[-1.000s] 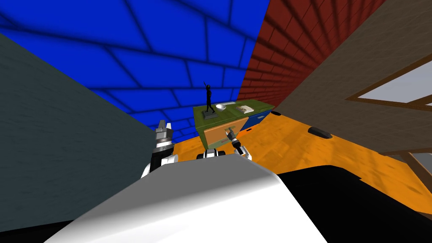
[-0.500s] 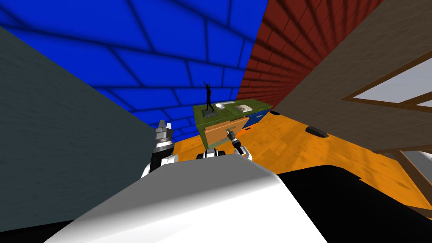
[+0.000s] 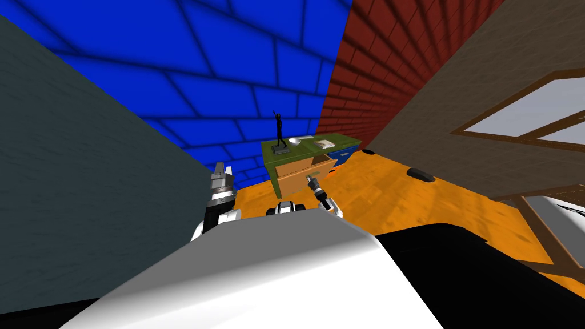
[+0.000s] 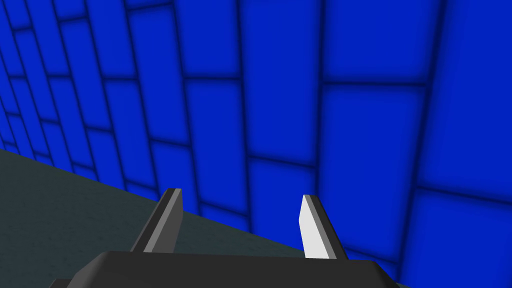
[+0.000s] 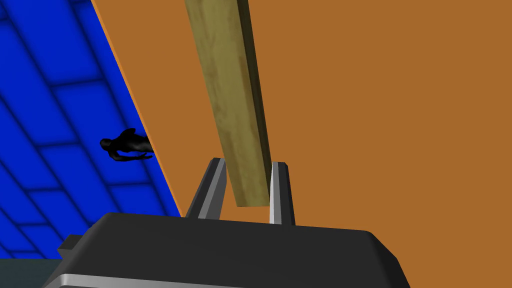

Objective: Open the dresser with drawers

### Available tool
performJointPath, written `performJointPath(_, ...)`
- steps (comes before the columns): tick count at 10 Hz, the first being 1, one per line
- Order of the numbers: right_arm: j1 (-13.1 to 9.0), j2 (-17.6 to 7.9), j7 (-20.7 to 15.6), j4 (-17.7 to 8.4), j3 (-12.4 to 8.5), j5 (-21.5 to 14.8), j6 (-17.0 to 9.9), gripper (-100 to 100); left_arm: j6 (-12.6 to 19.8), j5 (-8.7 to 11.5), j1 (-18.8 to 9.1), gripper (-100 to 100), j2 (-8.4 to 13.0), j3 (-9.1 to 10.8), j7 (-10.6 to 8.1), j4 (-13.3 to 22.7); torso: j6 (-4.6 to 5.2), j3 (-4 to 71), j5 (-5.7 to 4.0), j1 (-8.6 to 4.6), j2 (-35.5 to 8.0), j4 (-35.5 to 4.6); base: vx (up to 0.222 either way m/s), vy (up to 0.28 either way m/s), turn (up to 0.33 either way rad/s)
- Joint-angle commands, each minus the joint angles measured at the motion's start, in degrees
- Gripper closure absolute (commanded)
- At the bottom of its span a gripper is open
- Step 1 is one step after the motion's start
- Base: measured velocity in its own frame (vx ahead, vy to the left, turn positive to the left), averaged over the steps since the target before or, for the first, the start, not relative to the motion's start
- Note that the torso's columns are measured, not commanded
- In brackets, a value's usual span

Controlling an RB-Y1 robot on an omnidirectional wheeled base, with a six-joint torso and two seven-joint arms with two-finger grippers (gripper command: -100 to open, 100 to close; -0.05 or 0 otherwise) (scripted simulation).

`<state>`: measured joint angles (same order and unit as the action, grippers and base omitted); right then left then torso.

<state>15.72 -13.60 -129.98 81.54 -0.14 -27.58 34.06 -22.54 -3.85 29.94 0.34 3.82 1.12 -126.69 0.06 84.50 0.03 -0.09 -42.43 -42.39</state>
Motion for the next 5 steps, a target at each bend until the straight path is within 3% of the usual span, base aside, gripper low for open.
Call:
performJointPath(1,0.33,-0.49,0.45,0.60,0.07,0.12,0.35,100,0.00,0.00,0.00,0,0.00,0.00,0.00,0.00,0.01,0.00,0.01,0.02,0.01,-0.03,-0.178,-0.040,-0.027)
performJointPath(2,0.35,-0.36,0.28,0.33,0.16,0.02,0.20,100,0.00,0.00,0.00,0,0.00,0.00,0.00,0.00,0.02,-0.01,0.02,0.07,-0.01,-0.03,-0.086,-0.018,-0.010)
performJointPath(3,-0.74,-2.10,2.55,1.03,-0.07,-0.19,-1.72,-100,0.00,0.00,0.01,0,0.00,0.00,0.00,0.00,-0.05,0.15,0.04,0.19,0.28,0.00,-0.057,0.021,0.043)
performJointPath(5,-1.98,-3.80,4.81,1.85,-0.34,-0.37,-3.62,-100,0.00,0.00,0.01,0,-0.01,-0.01,0.00,0.00,-0.06,0.15,0.03,0.27,0.26,0.12,-0.069,0.043,0.036)
